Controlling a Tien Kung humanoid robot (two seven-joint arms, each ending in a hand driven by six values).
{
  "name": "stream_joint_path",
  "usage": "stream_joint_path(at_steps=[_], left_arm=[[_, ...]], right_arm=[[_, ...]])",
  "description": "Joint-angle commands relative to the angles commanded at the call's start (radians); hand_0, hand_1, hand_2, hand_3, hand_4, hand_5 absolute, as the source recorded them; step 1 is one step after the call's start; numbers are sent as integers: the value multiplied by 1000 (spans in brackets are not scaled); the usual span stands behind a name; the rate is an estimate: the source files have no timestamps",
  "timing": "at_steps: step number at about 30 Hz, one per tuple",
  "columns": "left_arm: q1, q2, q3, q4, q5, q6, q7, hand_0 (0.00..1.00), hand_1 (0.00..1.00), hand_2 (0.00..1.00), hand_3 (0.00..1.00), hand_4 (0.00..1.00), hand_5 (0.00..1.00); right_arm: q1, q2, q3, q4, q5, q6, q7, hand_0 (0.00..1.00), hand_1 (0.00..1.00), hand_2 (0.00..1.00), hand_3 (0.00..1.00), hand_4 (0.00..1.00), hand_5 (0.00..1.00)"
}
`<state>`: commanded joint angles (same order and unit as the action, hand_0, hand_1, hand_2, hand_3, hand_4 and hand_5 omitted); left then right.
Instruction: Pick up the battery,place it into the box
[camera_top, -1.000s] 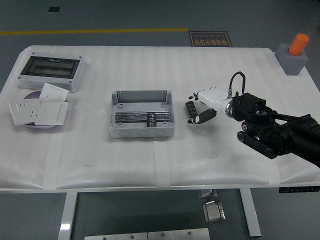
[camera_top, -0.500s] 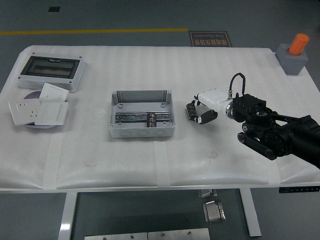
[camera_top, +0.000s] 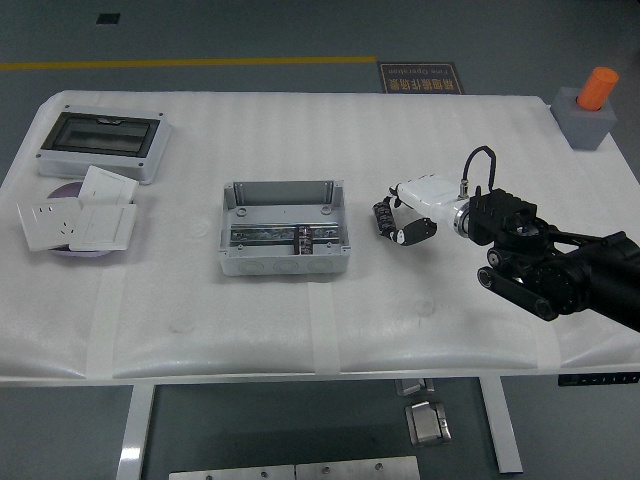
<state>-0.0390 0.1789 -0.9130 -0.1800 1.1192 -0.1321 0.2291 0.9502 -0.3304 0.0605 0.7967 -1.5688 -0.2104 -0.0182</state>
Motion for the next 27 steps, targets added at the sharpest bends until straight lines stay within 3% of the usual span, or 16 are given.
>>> stream_joint_path(at_steps=[4, 10, 19, 20, 25, 26, 27], left_arm=[[2, -1, -9, 0, 6, 0, 3, 594, 619, 380, 465, 497, 498], [8, -3, -16, 0, 8, 1, 6, 594, 619, 380, 464, 497, 498], [10, -2, -14, 0, 1, 2, 7, 594, 619, 380, 465, 497, 497], [10, -1, -14, 0, 1, 2, 8, 594, 619, 380, 465, 496, 497], [12, -2, -29, 0, 14, 1, 14, 594, 619, 380, 465, 496, 497], [13, -1, -33, 0, 18, 1, 15, 594, 619, 381, 465, 496, 496], [13, -1, -38, 0, 23, 1, 17, 594, 619, 381, 465, 496, 496]], right_arm=[[-7, -44, 57, 80, -32, -62, -28, 841, 681, 671, 681, 495, 290], [-62, -65, 201, 207, -97, -73, -59, 839, 682, 670, 681, 501, 296], [-165, 5, 394, 399, -121, -80, -74, 837, 681, 670, 683, 508, 304], [-170, 13, 398, 411, -123, -78, -75, 837, 672, 668, 689, 564, 347], [-174, 37, 377, 408, -143, -62, -86, 837, 672, 668, 689, 564, 347], [-172, 40, 369, 402, -146, -60, -88, 836, 687, 704, 758, 686, 385], [-171, 42, 361, 395, -148, -58, -89, 836, 687, 704, 758, 686, 385]])
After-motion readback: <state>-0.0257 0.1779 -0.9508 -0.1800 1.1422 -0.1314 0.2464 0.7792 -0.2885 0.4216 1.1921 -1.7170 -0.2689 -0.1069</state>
